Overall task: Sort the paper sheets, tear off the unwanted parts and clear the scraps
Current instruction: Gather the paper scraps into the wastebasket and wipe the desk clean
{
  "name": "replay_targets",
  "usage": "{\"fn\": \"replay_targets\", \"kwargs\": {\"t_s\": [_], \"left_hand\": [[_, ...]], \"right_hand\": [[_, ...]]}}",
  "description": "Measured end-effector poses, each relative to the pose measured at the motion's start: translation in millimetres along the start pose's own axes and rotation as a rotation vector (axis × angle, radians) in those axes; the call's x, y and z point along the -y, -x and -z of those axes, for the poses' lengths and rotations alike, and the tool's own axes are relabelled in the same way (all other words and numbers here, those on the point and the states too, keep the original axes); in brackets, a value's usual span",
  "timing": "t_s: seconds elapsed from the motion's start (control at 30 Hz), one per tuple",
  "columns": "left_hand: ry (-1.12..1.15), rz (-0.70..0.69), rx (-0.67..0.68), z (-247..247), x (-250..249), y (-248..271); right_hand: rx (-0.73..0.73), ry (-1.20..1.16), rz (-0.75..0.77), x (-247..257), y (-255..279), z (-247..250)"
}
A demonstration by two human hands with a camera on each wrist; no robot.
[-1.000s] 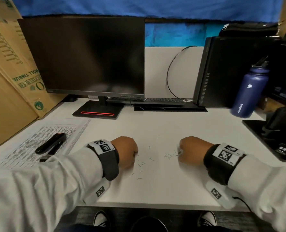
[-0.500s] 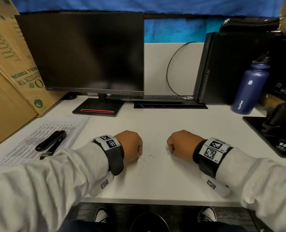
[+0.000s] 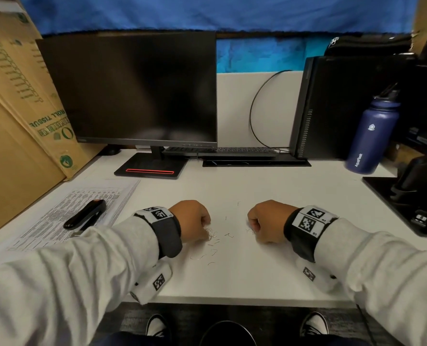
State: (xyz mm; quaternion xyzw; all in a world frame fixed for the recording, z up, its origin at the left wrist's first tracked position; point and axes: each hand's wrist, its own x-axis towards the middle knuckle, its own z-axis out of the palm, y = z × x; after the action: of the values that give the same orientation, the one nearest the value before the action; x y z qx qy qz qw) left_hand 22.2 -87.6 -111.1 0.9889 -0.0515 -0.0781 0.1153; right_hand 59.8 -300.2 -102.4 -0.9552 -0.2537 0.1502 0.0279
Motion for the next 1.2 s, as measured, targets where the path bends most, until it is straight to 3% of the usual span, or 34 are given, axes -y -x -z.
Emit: {"fn": "replay_targets", "kwargs": {"t_s": [0.13,0.23,0.33,0.5,0.63,0.83,1.07,1.13,1.2], "left_hand": [[-0.144,-0.112,0.075,-5,-11,3],[-0.31,-0.197,0.098,-7,-19,5],[-0.396,-0.241,0.099,-8,-20,6],[-0.371,-0.228,0.062,-7,-22,0],[-0.399,-0.184,0.06,-10,-26,-3],[-0.378,-0.169,0.077,-5,-25,-11],[-0.104,-0.003,-0.017,10,2,-19],[0.033,0.057,-0.065,17,16,-16],[0.38,0.166,-0.107,25,31,-11]], "right_hand": [[-0.2,-0.223,0.008,-10,10,14],[-0.464,-0.61,-0.091,-27,25,26],[-0.676,-1.161,-0.146,-45,43,24],[-0.687,-2.038,-0.202,-55,63,-10],[-0.54,-2.497,-0.295,-55,72,-35],[-0.328,-2.627,-0.191,-44,80,-52],[-0.217,-2.54,-0.211,-29,105,-54],[-0.205,-2.501,-0.225,-30,111,-57],[-0.13,-2.466,-0.213,-33,115,-62]]}}
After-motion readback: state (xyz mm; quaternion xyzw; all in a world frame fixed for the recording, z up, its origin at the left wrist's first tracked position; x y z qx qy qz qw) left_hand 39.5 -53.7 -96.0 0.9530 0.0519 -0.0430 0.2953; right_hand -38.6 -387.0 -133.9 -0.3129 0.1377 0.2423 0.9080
